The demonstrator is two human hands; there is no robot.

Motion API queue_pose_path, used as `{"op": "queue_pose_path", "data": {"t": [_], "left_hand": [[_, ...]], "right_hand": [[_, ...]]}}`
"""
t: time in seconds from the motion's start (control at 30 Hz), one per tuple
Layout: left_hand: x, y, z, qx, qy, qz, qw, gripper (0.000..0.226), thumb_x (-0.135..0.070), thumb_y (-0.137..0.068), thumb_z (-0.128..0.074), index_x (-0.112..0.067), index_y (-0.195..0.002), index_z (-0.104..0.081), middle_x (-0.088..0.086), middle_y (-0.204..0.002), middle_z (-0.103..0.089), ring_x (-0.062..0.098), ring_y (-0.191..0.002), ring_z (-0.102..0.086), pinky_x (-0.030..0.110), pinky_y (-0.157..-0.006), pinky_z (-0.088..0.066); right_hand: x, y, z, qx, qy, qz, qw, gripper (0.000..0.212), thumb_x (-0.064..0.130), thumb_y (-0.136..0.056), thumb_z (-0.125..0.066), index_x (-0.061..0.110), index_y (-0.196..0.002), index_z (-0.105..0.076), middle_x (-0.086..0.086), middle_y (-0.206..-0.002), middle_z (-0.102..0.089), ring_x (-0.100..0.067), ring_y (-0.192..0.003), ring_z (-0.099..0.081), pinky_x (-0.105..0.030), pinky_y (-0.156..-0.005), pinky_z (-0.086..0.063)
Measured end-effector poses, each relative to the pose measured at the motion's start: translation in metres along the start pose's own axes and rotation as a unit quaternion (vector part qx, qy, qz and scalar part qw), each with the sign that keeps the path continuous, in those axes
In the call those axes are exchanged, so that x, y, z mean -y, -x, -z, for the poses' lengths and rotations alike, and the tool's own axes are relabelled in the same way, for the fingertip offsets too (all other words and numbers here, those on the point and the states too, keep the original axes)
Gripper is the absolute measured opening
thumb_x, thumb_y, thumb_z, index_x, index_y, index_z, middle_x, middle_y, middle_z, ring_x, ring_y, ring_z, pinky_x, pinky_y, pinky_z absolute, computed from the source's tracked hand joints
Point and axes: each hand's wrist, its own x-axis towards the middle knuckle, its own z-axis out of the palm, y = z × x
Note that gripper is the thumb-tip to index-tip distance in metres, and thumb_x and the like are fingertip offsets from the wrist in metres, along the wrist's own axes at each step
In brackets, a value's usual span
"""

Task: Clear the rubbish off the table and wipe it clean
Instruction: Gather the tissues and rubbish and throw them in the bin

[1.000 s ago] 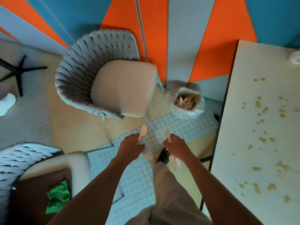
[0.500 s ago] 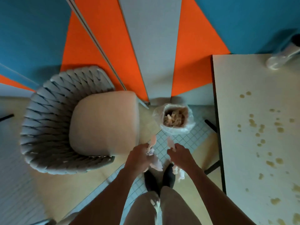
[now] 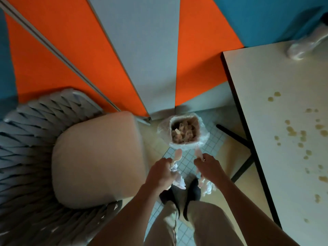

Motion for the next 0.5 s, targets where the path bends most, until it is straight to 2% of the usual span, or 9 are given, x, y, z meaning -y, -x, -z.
{"op": "queue_pose_path", "data": {"t": [0.13, 0.27, 0.37, 0.43, 0.5], "left_hand": [[0.005, -0.042, -0.01, 0.018, -0.013, 0.004, 1.0, 0.038, -0.035, -0.085, -0.071, -0.013, -0.115, -0.063, 0.004, -0.108, -0.056, 0.023, -0.097, -0.06, 0.029, -0.082, -0.049], [0.014, -0.107, -0.038, 0.039, -0.02, 0.014, 0.999, 0.039, -0.036, -0.079, -0.074, -0.014, -0.109, -0.064, 0.002, -0.102, -0.054, 0.024, -0.097, -0.06, 0.032, -0.081, -0.051], [0.023, -0.156, -0.065, 0.051, -0.024, 0.026, 0.998, 0.048, -0.041, -0.074, -0.078, -0.018, -0.114, -0.065, 0.001, -0.11, -0.058, 0.022, -0.098, -0.061, 0.033, -0.081, -0.053], [0.031, -0.191, -0.086, 0.061, -0.04, 0.032, 0.997, 0.05, -0.039, -0.074, -0.079, -0.022, -0.12, -0.064, 0.0, -0.114, -0.063, 0.021, -0.098, -0.063, 0.032, -0.081, -0.053], [0.037, -0.22, -0.098, 0.067, -0.06, 0.044, 0.995, 0.052, -0.037, -0.075, -0.077, -0.021, -0.122, -0.063, 0.001, -0.113, -0.066, 0.022, -0.097, -0.065, 0.036, -0.085, -0.055]], "right_hand": [[-0.004, -0.037, -0.014, 0.007, -0.001, -0.02, 1.0, 0.02, 0.035, -0.085, -0.057, 0.016, -0.085, -0.063, -0.006, -0.079, -0.068, -0.026, -0.077, -0.067, -0.041, -0.077, -0.056], [-0.016, -0.105, -0.031, 0.018, 0.002, -0.023, 1.0, 0.024, 0.036, -0.086, -0.058, 0.014, -0.082, -0.066, -0.005, -0.076, -0.068, -0.02, -0.071, -0.066, -0.029, -0.062, -0.049], [-0.027, -0.16, -0.042, 0.018, -0.007, -0.023, 1.0, 0.025, 0.035, -0.087, -0.059, 0.012, -0.083, -0.067, -0.004, -0.075, -0.068, -0.018, -0.067, -0.064, -0.025, -0.057, -0.044], [-0.037, -0.198, -0.049, 0.029, -0.022, -0.04, 0.999, 0.028, 0.037, -0.085, -0.06, 0.01, -0.088, -0.068, -0.006, -0.08, -0.068, -0.019, -0.071, -0.063, -0.025, -0.055, -0.041], [-0.042, -0.23, -0.054, 0.033, -0.033, -0.049, 0.998, 0.044, 0.046, -0.08, -0.062, 0.007, -0.099, -0.069, -0.01, -0.093, -0.07, -0.023, -0.082, -0.066, -0.026, -0.058, -0.042]]}}
